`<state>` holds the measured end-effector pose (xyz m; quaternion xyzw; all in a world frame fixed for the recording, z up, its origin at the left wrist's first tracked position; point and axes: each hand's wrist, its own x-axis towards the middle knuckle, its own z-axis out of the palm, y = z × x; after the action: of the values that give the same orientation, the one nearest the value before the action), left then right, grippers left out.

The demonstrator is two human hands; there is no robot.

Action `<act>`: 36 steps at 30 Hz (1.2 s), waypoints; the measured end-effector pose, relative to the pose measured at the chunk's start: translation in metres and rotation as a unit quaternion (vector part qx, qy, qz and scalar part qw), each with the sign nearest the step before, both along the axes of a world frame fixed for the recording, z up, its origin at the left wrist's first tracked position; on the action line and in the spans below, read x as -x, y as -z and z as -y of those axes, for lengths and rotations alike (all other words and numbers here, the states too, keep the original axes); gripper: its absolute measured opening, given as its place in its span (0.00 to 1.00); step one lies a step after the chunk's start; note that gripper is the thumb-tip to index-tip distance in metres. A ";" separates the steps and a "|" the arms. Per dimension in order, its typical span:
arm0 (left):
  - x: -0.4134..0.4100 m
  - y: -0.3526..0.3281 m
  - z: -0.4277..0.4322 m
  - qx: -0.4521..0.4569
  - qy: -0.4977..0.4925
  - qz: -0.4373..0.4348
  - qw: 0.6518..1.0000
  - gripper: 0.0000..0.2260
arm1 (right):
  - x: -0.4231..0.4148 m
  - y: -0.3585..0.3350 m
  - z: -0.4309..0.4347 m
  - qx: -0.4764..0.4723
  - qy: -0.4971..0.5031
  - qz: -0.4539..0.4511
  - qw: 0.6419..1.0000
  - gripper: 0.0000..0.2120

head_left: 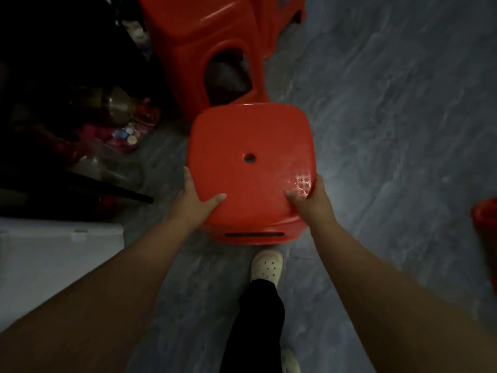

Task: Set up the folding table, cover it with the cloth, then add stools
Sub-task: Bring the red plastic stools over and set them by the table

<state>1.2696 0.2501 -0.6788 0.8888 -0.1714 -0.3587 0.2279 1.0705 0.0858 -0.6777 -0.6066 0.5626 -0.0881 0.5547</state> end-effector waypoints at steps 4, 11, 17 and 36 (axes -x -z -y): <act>0.084 -0.005 0.022 0.022 0.104 0.005 0.994 0.53 | 0.110 -0.016 -0.014 0.004 0.079 0.014 0.997 0.30; 0.272 -0.015 0.060 0.028 0.371 0.009 0.928 0.48 | 0.335 -0.022 -0.083 -0.023 0.329 -0.043 0.943 0.35; 0.468 -0.021 0.029 -0.003 0.539 -0.015 0.842 0.48 | 0.512 -0.031 -0.200 -0.057 0.521 -0.065 0.849 0.26; 0.673 -0.020 -0.005 -0.032 0.765 -0.016 0.643 0.48 | 0.635 -0.019 -0.371 -0.064 0.742 -0.061 0.664 0.29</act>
<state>0.5963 0.2550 -0.6593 0.4420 -0.7748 -0.4252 -0.1533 0.4357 0.4570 -0.6592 0.0445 0.8636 -0.3973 0.3073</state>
